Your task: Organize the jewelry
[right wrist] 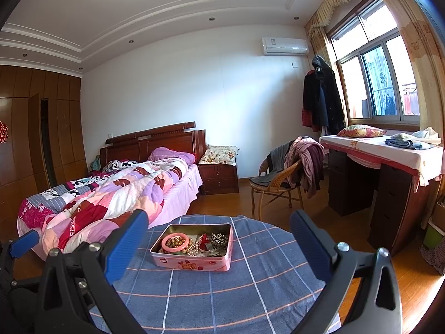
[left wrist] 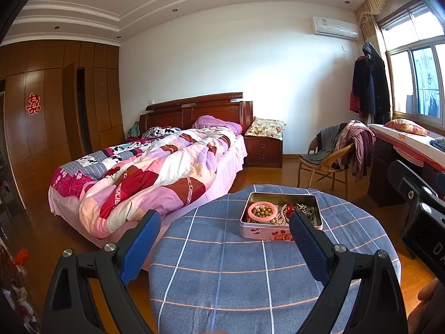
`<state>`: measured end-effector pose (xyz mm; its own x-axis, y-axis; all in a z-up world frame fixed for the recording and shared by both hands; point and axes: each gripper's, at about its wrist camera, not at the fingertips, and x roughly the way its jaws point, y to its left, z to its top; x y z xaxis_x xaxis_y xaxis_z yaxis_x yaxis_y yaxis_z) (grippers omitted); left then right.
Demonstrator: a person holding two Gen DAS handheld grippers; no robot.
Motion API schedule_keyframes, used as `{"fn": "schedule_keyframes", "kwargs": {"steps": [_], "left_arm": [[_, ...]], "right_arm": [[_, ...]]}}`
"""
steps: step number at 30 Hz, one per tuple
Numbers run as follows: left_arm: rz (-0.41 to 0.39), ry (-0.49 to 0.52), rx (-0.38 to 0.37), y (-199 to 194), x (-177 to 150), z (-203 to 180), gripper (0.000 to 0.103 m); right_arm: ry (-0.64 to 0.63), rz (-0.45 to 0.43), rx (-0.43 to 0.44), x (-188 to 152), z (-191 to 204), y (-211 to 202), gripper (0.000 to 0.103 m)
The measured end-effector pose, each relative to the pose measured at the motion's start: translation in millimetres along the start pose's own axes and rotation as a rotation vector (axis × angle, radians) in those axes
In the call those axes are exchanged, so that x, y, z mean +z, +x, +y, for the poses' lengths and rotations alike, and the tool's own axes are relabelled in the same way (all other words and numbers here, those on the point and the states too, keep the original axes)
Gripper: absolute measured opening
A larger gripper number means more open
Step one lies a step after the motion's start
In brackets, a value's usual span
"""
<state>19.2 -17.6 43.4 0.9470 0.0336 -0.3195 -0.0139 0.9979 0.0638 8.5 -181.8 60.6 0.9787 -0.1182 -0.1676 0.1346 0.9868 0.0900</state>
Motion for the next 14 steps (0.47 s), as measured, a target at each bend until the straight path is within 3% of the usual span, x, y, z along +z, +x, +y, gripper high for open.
{"fn": "schedule_keyframes", "kwargs": {"steps": [14], "left_arm": [[0.044,-0.012,0.002,10.1,-4.6,0.9,0.093]], "right_arm": [[0.0,0.018,-0.004,-2.4,1.2,1.7,0.103]]}}
